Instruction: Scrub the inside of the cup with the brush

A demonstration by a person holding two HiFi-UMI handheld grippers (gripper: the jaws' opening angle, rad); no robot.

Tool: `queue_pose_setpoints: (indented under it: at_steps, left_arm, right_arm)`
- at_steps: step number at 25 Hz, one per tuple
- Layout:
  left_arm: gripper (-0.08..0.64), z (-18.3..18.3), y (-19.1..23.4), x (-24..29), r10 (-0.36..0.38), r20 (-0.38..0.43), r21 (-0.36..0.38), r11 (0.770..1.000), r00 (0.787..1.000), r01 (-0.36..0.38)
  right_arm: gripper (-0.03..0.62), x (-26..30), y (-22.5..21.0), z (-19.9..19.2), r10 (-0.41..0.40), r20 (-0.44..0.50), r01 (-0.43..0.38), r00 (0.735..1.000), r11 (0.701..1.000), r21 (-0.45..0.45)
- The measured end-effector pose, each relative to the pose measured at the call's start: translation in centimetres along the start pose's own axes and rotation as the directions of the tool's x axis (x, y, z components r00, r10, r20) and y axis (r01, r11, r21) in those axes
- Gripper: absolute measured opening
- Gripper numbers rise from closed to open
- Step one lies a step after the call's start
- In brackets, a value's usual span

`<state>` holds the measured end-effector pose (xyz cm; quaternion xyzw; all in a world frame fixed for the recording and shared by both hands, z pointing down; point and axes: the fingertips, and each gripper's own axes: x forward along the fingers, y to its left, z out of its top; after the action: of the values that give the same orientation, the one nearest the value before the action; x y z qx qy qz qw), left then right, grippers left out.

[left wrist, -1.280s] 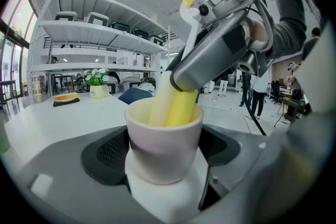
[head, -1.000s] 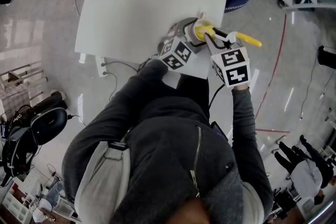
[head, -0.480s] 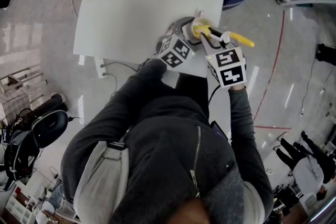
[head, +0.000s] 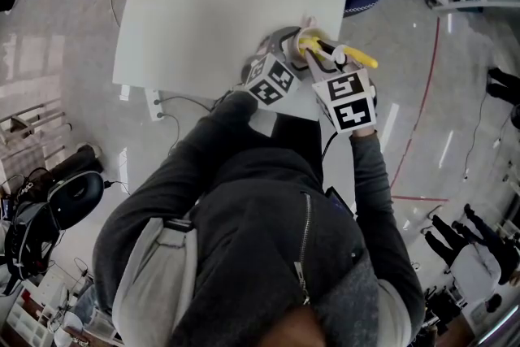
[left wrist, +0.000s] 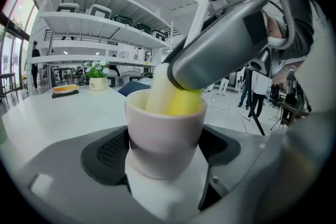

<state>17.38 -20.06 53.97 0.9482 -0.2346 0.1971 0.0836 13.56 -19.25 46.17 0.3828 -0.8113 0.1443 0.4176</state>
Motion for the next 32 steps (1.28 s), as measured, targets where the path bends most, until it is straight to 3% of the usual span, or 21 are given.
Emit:
queue_pose_setpoints:
  at_steps: [32]
  left_arm:
    - [0.416,0.1,-0.1,0.0,0.008,-0.011,0.008,1.000,1.000,-0.008]
  right_arm:
    - [0.106,1.3,-1.5,1.3,-0.009,0.013,0.010,1.000,1.000,-0.022]
